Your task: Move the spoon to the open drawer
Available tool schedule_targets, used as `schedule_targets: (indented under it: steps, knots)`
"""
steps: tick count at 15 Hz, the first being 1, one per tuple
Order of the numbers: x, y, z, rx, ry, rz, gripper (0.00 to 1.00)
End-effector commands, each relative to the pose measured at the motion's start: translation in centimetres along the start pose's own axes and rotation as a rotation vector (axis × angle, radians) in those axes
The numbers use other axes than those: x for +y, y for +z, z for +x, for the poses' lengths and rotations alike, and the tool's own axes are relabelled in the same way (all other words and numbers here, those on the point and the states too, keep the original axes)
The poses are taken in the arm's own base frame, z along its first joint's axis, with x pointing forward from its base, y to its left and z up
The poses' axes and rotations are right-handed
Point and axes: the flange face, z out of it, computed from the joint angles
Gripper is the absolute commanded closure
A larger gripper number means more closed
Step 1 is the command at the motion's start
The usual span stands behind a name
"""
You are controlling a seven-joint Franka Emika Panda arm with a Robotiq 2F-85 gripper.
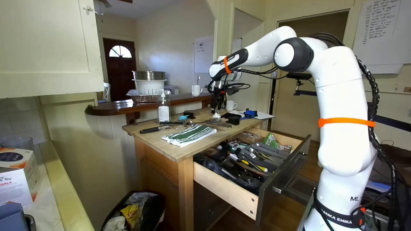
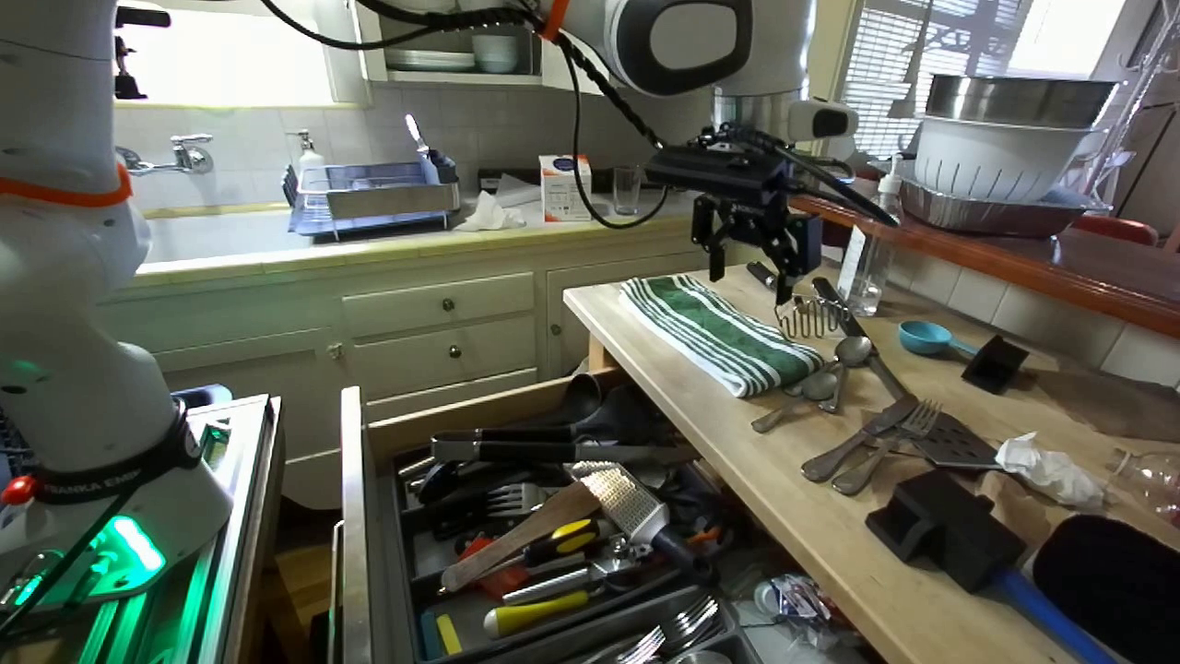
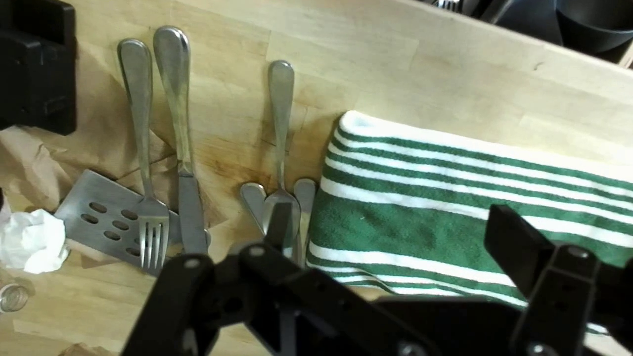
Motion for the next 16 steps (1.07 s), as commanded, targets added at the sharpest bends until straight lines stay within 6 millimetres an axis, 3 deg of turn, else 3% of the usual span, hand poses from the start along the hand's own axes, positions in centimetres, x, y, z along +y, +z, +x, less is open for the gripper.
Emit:
schedule_targets:
  steps: [1,3,8,12,16]
  knots:
    - [2.8,1.8,1.1,-0.027,-0.035,-0.006,0.00]
    - [4.2,2.9,0.9,-0.034,-0.025,-0.001,0.00]
    - [6.4,5.7,0.4,-0.051,-0.014,0.007,0.22]
    - [7.0,7.7,0.3,-0.060,0.003,0.017,0.17]
    - [6.8,9.4,0.6,-0.066,0.013,0.033,0.25]
